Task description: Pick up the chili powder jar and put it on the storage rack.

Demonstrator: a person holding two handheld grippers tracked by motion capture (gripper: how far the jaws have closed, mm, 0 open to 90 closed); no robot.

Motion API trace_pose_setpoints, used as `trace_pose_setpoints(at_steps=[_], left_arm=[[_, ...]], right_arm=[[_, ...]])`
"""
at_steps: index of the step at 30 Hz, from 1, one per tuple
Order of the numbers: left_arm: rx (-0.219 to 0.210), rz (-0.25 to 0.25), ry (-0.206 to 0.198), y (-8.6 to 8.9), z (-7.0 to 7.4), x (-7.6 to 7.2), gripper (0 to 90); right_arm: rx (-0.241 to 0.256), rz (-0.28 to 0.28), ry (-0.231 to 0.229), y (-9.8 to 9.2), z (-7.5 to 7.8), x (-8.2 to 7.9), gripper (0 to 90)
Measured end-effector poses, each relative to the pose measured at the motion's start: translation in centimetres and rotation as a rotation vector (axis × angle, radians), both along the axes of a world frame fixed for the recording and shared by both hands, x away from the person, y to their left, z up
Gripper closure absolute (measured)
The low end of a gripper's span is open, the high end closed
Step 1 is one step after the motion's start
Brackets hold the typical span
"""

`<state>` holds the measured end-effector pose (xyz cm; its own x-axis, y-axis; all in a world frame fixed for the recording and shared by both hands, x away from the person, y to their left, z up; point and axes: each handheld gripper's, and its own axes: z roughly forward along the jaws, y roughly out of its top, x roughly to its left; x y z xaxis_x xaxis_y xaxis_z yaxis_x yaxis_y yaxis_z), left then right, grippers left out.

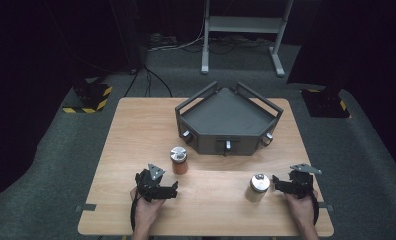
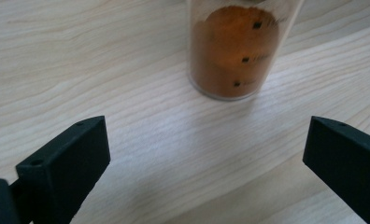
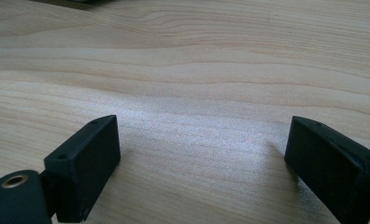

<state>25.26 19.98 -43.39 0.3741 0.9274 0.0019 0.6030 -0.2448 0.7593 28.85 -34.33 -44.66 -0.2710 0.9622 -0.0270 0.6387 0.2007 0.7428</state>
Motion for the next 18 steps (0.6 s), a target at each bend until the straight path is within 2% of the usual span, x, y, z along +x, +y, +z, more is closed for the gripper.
trace_pose_setpoints(at_steps=[8,18], left_arm=[[-0.029,-0.020,-0.010,-0.9,0.0,1.3,2.0],[-0.030,-0.036,-0.032,-1.8,0.0,2.3,2.9]], right_arm=[[0.004,-0.005,0.000,0.1,0.0,-0.1,10.4],[0.004,-0.004,0.000,0.1,0.0,-0.1,10.4]])
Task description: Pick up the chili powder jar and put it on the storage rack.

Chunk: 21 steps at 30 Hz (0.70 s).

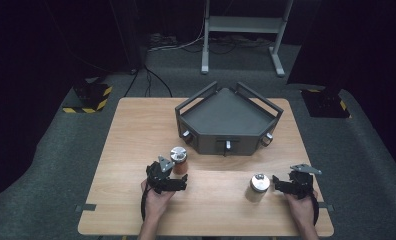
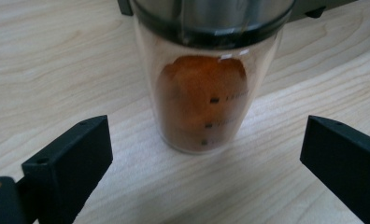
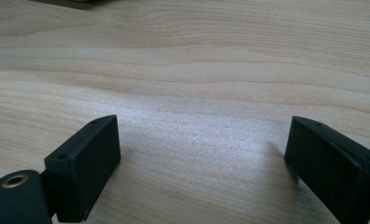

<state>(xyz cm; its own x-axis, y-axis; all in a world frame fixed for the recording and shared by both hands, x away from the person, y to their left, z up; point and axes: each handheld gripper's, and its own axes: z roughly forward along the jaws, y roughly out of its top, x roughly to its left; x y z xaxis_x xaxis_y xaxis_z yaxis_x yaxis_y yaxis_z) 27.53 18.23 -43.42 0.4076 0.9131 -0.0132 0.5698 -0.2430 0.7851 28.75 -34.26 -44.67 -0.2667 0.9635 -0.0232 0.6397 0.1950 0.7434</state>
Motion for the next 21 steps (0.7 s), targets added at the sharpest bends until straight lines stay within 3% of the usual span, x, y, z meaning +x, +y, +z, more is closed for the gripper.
trace_pose_setpoints(at_steps=[15,21], left_arm=[[-0.032,0.015,-0.026,-1.1,-0.5,1.7,4.8],[-0.037,0.029,-0.040,-1.3,-0.6,2.1,10.5]], right_arm=[[0.001,0.001,0.001,0.0,0.0,0.0,10.4],[0.004,0.000,0.000,-0.1,0.0,0.0,10.5]])
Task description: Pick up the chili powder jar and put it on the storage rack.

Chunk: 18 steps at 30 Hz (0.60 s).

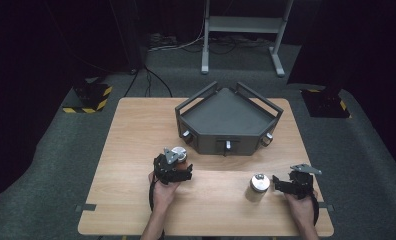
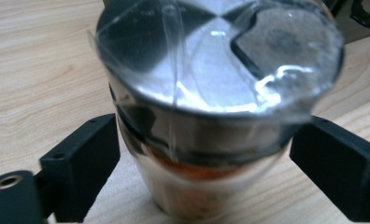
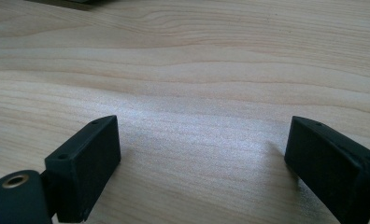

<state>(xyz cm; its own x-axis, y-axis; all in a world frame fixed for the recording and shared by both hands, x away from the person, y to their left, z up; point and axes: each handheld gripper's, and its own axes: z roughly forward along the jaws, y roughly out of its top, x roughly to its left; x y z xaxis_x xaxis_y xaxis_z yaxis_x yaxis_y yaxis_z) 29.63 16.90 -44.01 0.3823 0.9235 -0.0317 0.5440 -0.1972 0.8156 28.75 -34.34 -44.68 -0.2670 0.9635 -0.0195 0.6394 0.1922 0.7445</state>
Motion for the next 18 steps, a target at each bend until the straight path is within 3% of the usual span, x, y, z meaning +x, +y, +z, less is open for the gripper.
trace_pose_setpoints(at_steps=[18], left_arm=[[-0.004,0.012,-0.011,-0.30,-0.54,0.64,27.8]], right_arm=[[0.000,0.000,0.000,0.01,0.00,0.00,10.7]])
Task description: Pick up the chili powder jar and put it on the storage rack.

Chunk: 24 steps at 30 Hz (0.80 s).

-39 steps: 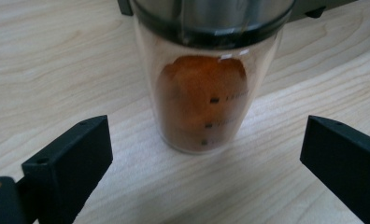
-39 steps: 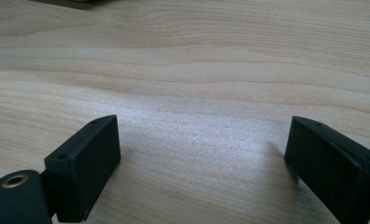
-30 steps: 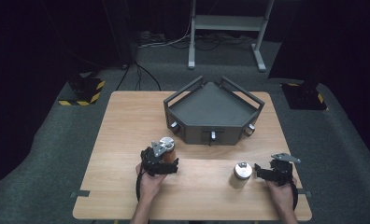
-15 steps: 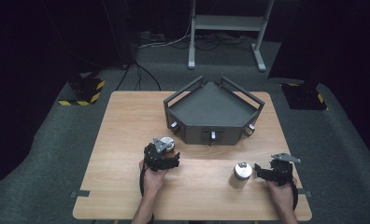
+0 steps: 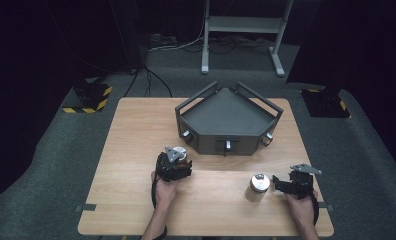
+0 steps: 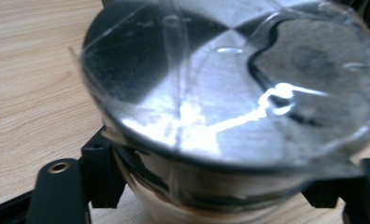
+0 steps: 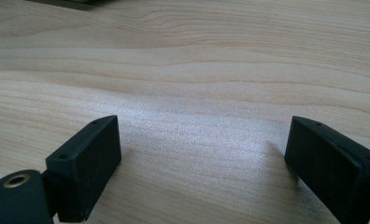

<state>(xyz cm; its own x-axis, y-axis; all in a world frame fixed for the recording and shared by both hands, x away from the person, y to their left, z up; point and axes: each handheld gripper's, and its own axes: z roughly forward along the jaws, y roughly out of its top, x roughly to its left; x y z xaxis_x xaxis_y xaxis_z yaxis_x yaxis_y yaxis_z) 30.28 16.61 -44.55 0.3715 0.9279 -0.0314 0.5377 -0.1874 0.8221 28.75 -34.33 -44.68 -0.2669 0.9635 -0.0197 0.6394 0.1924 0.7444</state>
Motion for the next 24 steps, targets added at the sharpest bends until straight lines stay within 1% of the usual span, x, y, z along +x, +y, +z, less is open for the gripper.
trace_pose_setpoints(at_steps=[9,24], left_arm=[[0.018,0.000,-0.003,-0.17,0.05,-0.07,29.8],[0.018,-0.008,-0.008,-0.01,-0.02,-0.10,30.1]], right_arm=[[0.000,0.000,0.000,0.00,0.00,0.00,10.7],[-0.001,-0.001,-0.001,0.01,-0.01,-0.01,11.0]])
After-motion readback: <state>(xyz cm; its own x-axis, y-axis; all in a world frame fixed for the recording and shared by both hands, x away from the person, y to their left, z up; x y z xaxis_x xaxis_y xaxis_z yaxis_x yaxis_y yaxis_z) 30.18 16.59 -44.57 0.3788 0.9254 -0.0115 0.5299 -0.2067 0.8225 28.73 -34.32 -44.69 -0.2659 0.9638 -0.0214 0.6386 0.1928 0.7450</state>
